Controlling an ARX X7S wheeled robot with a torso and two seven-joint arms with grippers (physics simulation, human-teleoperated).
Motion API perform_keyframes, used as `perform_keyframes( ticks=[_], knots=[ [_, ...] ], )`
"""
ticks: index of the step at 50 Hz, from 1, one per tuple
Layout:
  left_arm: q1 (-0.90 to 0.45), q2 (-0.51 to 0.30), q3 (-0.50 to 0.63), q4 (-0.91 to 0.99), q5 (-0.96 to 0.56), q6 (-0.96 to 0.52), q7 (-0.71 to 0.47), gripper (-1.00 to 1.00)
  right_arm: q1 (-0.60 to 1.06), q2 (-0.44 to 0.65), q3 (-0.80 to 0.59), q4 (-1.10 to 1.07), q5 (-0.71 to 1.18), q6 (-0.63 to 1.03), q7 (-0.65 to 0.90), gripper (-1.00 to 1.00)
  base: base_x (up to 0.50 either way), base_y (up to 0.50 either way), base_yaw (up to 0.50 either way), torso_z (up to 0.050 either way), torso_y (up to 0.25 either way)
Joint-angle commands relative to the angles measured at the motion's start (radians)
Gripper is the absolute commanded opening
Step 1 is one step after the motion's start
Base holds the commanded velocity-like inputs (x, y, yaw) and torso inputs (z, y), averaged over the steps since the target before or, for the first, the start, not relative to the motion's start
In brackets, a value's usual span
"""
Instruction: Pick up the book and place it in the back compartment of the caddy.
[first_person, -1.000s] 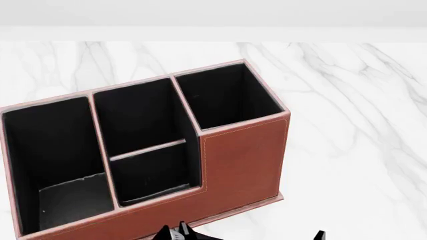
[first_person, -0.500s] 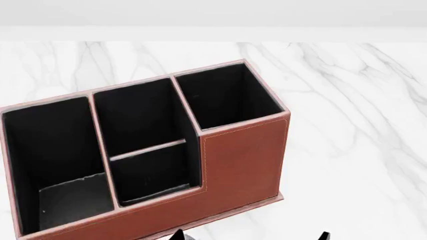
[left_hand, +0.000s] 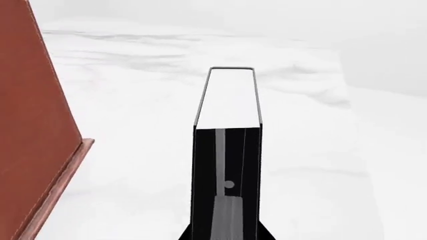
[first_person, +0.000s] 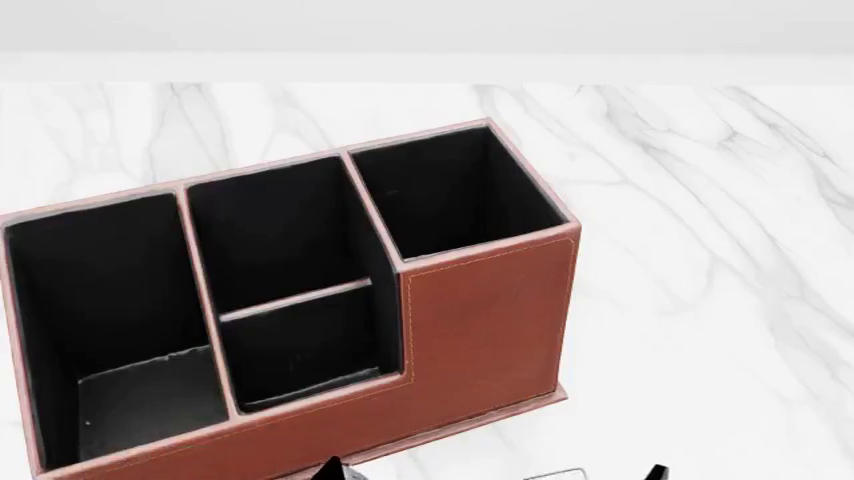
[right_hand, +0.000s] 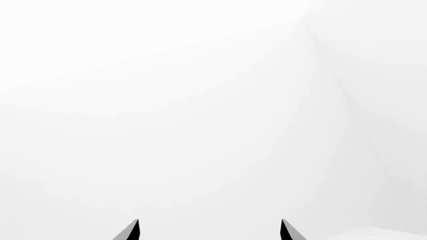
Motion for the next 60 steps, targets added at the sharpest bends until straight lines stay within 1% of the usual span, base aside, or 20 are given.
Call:
perform_keyframes(
  ticks=[1,2,10,21,32,41,51,55,60],
  knots=[
    [0.017,-0.101,-0.023,0.174,-0.031,-0.083,-0.070,-1.00,-0.004,0.000,0.003,-0.003,0.001,-0.002,0.000,1.00,0.00,0.00,0.00,0.000,0.000],
    [0.024,-0.117,-0.026,0.207,-0.033,-0.090,-0.082,-1.00,-0.003,-0.001,0.003,-0.002,0.001,-0.002,0.000,1.00,0.00,0.00,0.00,0.000,0.000],
    [0.029,-0.166,-0.039,0.292,-0.049,-0.126,-0.109,-1.00,-0.002,-0.002,0.003,-0.001,-0.003,0.001,0.000,1.00,0.00,0.00,0.00,0.000,0.000],
    [0.035,-0.260,-0.051,0.481,-0.063,-0.223,-0.187,-1.00,-0.002,-0.004,0.004,0.001,-0.001,-0.001,-0.002,1.00,0.00,0.00,0.00,0.000,0.001],
    [0.028,-0.352,-0.062,0.690,-0.048,-0.327,-0.296,-1.00,0.004,-0.007,0.003,0.008,-0.006,0.005,-0.003,1.00,0.00,0.00,0.00,0.000,0.001],
    [0.011,-0.390,-0.065,0.783,-0.052,-0.391,-0.330,-1.00,0.011,-0.009,0.001,0.016,-0.010,0.010,-0.004,1.00,0.00,0.00,0.00,0.000,0.001],
    [-0.038,-0.442,-0.061,0.891,-0.055,-0.509,-0.366,-1.00,0.009,-0.008,0.000,0.014,-0.011,0.008,-0.003,1.00,0.00,0.00,0.00,0.000,0.001],
    [-0.053,-0.479,-0.081,0.955,-0.088,-0.555,-0.375,-1.00,0.010,-0.009,-0.002,0.017,-0.013,0.009,-0.004,1.00,0.00,0.00,0.00,0.000,0.003],
    [-0.065,-0.497,-0.094,0.983,-0.103,-0.576,-0.381,-1.00,0.011,-0.011,-0.004,0.018,-0.021,0.013,-0.002,1.00,0.00,0.00,0.00,0.000,0.000]
  ],
)
